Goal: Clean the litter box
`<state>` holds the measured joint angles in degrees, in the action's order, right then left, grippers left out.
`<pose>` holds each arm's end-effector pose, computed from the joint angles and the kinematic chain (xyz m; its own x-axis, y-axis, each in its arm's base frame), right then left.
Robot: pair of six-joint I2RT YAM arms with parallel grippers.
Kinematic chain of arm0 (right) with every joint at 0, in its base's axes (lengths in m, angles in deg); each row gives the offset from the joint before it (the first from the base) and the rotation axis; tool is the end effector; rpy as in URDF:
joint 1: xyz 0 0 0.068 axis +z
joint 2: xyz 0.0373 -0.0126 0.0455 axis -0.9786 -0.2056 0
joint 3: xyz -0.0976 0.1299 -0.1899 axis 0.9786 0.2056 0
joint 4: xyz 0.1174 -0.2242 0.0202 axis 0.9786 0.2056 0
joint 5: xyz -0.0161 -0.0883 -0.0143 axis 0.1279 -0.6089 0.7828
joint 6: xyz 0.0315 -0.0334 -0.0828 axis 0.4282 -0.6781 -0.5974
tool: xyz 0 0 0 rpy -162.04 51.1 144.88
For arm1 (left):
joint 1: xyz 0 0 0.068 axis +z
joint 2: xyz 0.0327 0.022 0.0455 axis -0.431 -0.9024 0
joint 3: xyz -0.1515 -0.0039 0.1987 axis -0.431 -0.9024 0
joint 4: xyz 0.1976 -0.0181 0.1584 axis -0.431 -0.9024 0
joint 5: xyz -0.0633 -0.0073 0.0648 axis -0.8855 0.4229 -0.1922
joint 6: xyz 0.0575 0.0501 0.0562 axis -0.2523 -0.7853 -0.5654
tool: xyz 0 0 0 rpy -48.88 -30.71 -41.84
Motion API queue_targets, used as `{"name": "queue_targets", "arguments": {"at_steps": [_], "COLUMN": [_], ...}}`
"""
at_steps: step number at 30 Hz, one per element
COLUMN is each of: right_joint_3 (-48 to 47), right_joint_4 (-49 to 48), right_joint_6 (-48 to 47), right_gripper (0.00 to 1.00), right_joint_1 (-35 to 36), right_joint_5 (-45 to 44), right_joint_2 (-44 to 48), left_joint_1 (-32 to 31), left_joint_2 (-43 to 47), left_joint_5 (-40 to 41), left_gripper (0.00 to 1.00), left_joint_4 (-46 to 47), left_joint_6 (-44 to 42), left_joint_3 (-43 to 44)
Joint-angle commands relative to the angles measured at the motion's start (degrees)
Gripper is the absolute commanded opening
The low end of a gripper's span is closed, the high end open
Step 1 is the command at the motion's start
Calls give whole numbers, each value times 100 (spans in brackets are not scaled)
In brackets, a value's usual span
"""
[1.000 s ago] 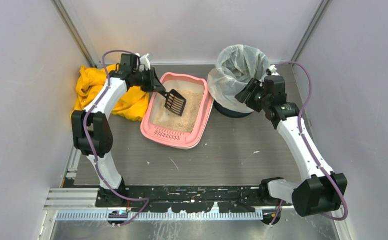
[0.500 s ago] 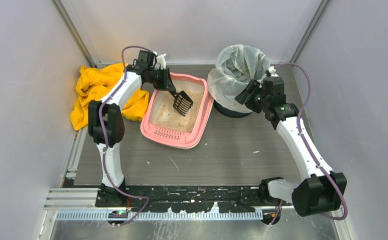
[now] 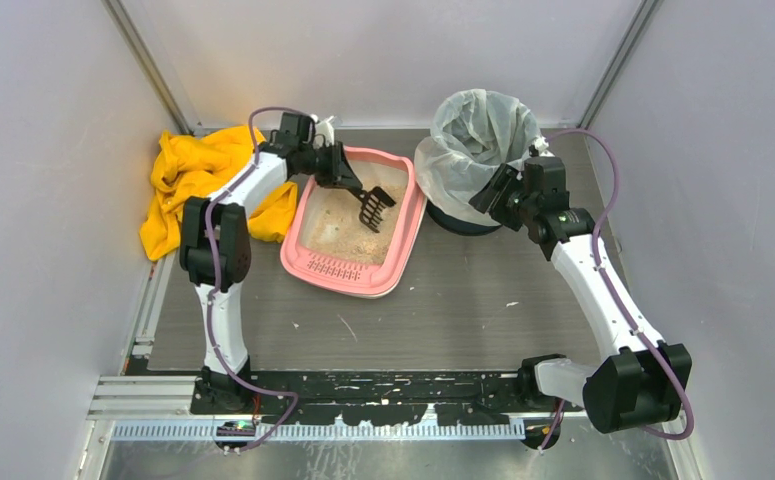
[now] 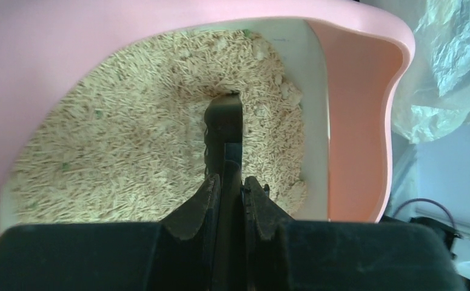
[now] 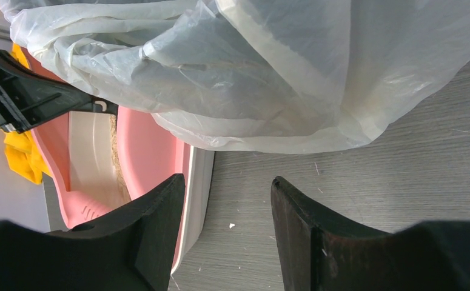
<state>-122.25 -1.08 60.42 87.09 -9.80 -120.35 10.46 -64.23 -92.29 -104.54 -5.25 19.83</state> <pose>0.2975 0.0566 0.2725 -0.6126 0.4648 -0.6393 0.1169 0.8532 0.5083 0.4493 -0.1748 0.1992 -0.8755 -0.0390 -0.4816 0.3266 0.6867 -0.6494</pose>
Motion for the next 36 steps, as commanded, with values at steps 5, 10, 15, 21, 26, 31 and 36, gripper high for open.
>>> {"name": "queue_targets", "arguments": {"at_steps": [5,10,15,21,26,31,36], "right_joint_3": [9,-8,25,26,108,158,190], "right_joint_4": [-149,-145,-187,-251,-407,-401,-298], "right_joint_6": [-59,-60,-27,22,125,145,107], "right_gripper": [60,60,60,60,60,59,60], "right_joint_1": [28,27,23,23,27,36,37], "right_joint_5": [-116,-142,-154,-151,-105,-143,-242], "right_joint_2": [156,169,156,118,85,174,323], "left_joint_1": [-107,113,429,505,443,234,248], "left_joint_2": [-22,-16,183,601,636,498,581], "left_joint_5": [-1252,-1346,-1561,-1336,-1293,-1370,-1150], "left_gripper": [0,0,0,0,0,0,0], "left_joint_4": [1177,964,1176,720,459,398,-59], "left_joint_6": [997,951,1144,831,610,675,343], "left_joint_3": [-797,-788,-896,-808,-660,-437,-295]}}
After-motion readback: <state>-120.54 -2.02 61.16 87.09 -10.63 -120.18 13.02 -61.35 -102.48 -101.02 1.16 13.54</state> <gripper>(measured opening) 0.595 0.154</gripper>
